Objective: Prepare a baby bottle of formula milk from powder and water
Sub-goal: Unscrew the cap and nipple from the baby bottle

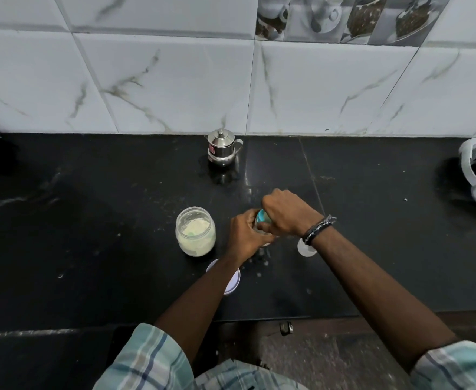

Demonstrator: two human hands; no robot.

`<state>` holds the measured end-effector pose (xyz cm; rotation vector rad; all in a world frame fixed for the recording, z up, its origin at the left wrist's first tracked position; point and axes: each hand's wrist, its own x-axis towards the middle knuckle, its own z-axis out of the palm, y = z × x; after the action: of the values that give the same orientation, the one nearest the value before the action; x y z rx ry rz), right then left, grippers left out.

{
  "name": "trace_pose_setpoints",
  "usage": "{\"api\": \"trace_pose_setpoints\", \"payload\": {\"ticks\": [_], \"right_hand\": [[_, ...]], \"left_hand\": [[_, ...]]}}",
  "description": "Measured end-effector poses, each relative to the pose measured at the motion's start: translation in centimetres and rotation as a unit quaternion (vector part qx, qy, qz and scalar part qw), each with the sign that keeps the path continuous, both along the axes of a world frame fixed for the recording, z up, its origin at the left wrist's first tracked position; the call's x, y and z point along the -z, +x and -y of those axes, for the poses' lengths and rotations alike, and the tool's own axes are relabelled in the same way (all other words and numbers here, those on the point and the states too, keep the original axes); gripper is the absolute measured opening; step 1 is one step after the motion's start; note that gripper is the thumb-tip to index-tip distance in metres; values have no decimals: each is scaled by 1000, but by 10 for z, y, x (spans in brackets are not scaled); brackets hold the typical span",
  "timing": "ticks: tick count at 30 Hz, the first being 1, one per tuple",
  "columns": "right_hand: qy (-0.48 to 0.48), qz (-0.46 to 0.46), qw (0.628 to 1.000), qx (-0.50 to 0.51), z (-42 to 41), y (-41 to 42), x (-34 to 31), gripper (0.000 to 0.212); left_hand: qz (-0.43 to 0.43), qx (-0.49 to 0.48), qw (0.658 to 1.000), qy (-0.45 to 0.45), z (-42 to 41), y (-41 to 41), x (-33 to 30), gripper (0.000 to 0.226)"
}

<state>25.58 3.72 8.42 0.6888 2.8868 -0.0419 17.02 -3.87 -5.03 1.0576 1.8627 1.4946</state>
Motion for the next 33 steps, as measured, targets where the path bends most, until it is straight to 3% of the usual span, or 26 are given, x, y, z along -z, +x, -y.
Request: {"api": "trace_pose_setpoints", "payload": {"ticks": [3, 7, 12, 19, 24, 28, 33], "right_hand": [[-18, 32, 997, -74, -2, 3, -12, 29], [-43, -8, 989, -139, 3, 6, -30, 40], [-148, -142, 977, -52, 1, 36, -36, 63], [-261, -298, 913, 101, 19, 106, 9, 49], [-280, -296, 893, 189, 35, 141, 61, 53], [-259, -253, 910, 204, 41, 147, 89, 54], [-221, -242, 923, 203, 45, 145, 104, 58]], "left_hand": [[1, 7, 1000, -4, 0, -1, 0, 44], [22, 3, 1000, -4, 2, 3, -5, 38], [44, 9, 999, 10, 4, 3, -6, 46], [2, 1, 1000, 14, 4, 4, 0, 50], [-28, -11, 1000, 9, 4, 6, 0, 47], [-44, -6, 999, 10, 5, 7, 0, 51], [-57, 0, 998, 19, 6, 9, -1, 72]]}}
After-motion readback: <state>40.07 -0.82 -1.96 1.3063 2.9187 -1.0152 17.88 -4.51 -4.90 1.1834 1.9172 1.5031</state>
